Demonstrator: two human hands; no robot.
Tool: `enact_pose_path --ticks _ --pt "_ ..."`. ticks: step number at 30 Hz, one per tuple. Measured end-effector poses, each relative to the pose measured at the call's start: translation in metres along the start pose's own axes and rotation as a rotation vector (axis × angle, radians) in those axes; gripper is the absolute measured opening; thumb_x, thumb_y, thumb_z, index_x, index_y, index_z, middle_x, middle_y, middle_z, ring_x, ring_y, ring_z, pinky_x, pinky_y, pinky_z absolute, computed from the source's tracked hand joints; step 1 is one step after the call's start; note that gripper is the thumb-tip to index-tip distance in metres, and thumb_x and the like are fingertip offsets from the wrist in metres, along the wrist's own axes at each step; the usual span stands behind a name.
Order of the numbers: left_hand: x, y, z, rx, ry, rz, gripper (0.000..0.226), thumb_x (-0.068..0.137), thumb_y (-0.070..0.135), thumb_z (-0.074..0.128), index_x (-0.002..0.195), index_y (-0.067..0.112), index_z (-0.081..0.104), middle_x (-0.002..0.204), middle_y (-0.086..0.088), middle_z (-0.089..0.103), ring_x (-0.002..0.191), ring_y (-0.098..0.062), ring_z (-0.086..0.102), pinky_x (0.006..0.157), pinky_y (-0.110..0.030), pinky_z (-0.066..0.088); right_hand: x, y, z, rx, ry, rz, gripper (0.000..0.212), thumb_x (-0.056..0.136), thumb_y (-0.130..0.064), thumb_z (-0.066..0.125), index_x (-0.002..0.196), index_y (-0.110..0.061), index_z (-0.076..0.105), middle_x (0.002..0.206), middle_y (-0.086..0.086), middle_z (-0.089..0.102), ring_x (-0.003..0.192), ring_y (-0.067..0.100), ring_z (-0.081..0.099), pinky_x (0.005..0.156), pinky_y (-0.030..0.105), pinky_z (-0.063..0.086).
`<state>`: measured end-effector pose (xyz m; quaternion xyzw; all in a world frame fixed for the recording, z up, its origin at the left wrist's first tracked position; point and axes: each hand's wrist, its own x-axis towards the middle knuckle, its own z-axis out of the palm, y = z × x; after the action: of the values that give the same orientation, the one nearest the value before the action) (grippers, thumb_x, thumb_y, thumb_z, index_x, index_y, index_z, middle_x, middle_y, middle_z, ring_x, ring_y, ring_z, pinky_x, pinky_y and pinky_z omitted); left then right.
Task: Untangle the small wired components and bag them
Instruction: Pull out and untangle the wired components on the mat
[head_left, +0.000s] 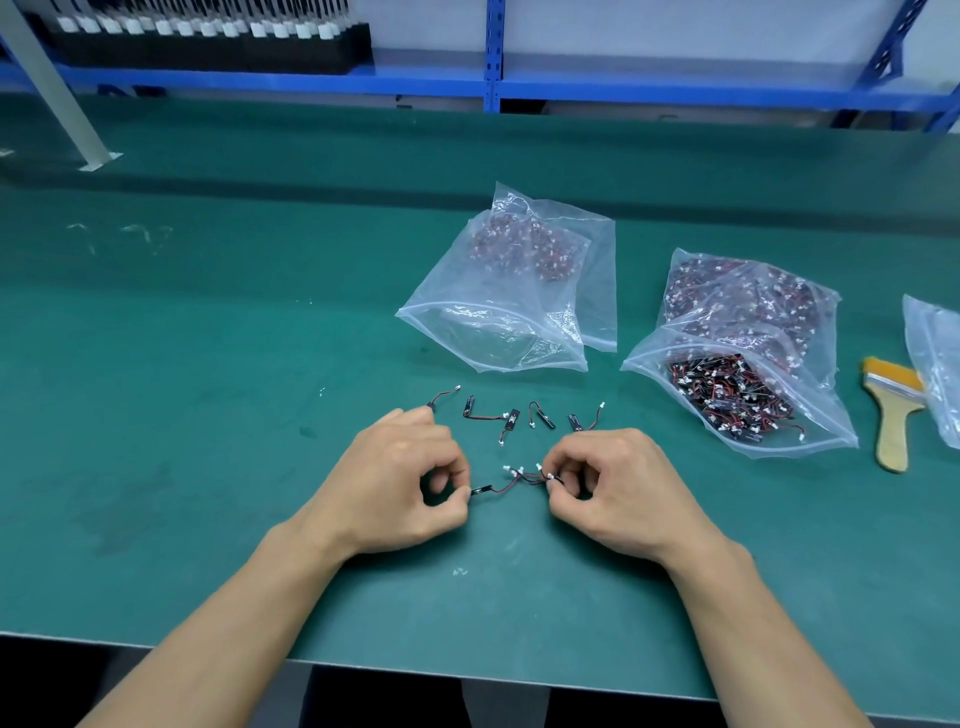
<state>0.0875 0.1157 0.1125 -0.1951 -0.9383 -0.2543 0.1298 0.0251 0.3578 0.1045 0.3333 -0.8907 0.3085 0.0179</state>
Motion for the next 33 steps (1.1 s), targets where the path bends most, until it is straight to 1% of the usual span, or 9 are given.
enact_pose_path --ticks 4,7,11,18,22,25,29,31,33 --pt "0.0022 0.0015 0.0040 0.023 0.014 -0.005 0.010 0.076 0.028 0.065 0.066 0.026 0.062 0.058 0.013 0.047 0.065 -0.009 0.039 0.063 -0.035 0.045 0.0000 -0.0025 0.0011 0.066 0.034 -0.027 0.007 0.071 -0.017 0.065 0.072 -0.024 0.068 0.058 -0.011 0.056 0.054 0.007 0.048 0.055 0.027 0.044" --pt "0.0032 0.0016 0.0042 0.027 0.022 -0.009 0.011 0.076 0.028 0.065 0.066 0.026 0.062 0.058 0.013 0.048 0.065 -0.009 0.039 0.062 -0.036 0.046 0.0006 -0.0032 0.0009 0.138 0.087 -0.023 0.009 0.072 -0.014 0.066 0.072 -0.022 0.068 0.057 -0.013 0.054 0.050 0.009 0.046 0.054 0.021 0.039" --pt "0.0026 0.0021 0.0045 0.005 0.012 0.016 0.011 0.077 0.028 0.065 0.067 0.024 0.062 0.059 0.012 0.049 0.065 -0.009 0.038 0.063 -0.036 0.046 0.0006 -0.0039 -0.0011 0.221 0.156 -0.012 0.012 0.071 -0.009 0.070 0.071 -0.021 0.070 0.055 -0.010 0.055 0.046 0.006 0.043 0.052 0.011 0.033" --pt "-0.0003 0.0002 -0.0006 -0.024 0.014 -0.008 0.009 0.073 0.024 0.064 0.066 0.022 0.060 0.058 0.013 0.045 0.064 -0.012 0.042 0.065 -0.036 0.045 0.0015 -0.0046 -0.0016 0.270 0.227 0.012 0.010 0.070 -0.009 0.068 0.068 -0.019 0.068 0.055 -0.006 0.054 0.044 0.007 0.038 0.051 0.009 0.030" --pt "0.0008 0.0028 -0.0004 0.033 0.030 -0.059 0.010 0.070 0.023 0.066 0.064 0.024 0.058 0.056 0.014 0.041 0.063 -0.014 0.044 0.062 -0.036 0.044 0.0011 -0.0044 -0.0020 0.248 0.190 -0.007 0.010 0.070 -0.010 0.068 0.068 -0.020 0.067 0.054 -0.007 0.054 0.044 0.008 0.038 0.051 0.011 0.031" --pt "0.0027 0.0062 0.0029 0.070 0.023 -0.063 0.012 0.072 0.029 0.067 0.064 0.025 0.059 0.056 0.015 0.040 0.063 -0.012 0.042 0.062 -0.033 0.042 0.0006 -0.0038 -0.0018 0.213 0.146 -0.031 0.010 0.069 -0.010 0.068 0.070 -0.021 0.068 0.055 -0.011 0.055 0.045 0.008 0.040 0.051 0.012 0.032" --pt "0.0010 0.0054 0.0060 0.054 0.022 -0.039 0.025 0.074 0.033 0.079 0.063 0.028 0.057 0.056 0.018 0.037 0.063 -0.007 0.036 0.063 -0.027 0.038 -0.0001 -0.0029 -0.0022 0.143 0.064 -0.061 0.006 0.071 -0.017 0.067 0.071 -0.023 0.068 0.056 -0.012 0.054 0.048 0.011 0.044 0.054 0.016 0.035" --pt "0.0008 0.0047 0.0068 0.031 0.017 -0.011 0.025 0.075 0.035 0.081 0.065 0.028 0.059 0.059 0.018 0.040 0.066 -0.006 0.036 0.064 -0.026 0.038 0.0001 -0.0023 -0.0026 0.122 0.039 -0.069 0.005 0.072 -0.019 0.067 0.071 -0.024 0.068 0.056 -0.012 0.054 0.050 0.012 0.046 0.054 0.017 0.036" --pt "0.0019 0.0045 0.0082 -0.001 -0.003 0.033 0.016 0.079 0.035 0.078 0.073 0.029 0.065 0.064 0.017 0.047 0.070 -0.006 0.038 0.067 -0.030 0.041 0.0004 -0.0017 -0.0035 0.118 0.033 -0.070 0.004 0.072 -0.020 0.067 0.071 -0.024 0.068 0.055 -0.013 0.053 0.050 0.012 0.047 0.054 0.017 0.035"
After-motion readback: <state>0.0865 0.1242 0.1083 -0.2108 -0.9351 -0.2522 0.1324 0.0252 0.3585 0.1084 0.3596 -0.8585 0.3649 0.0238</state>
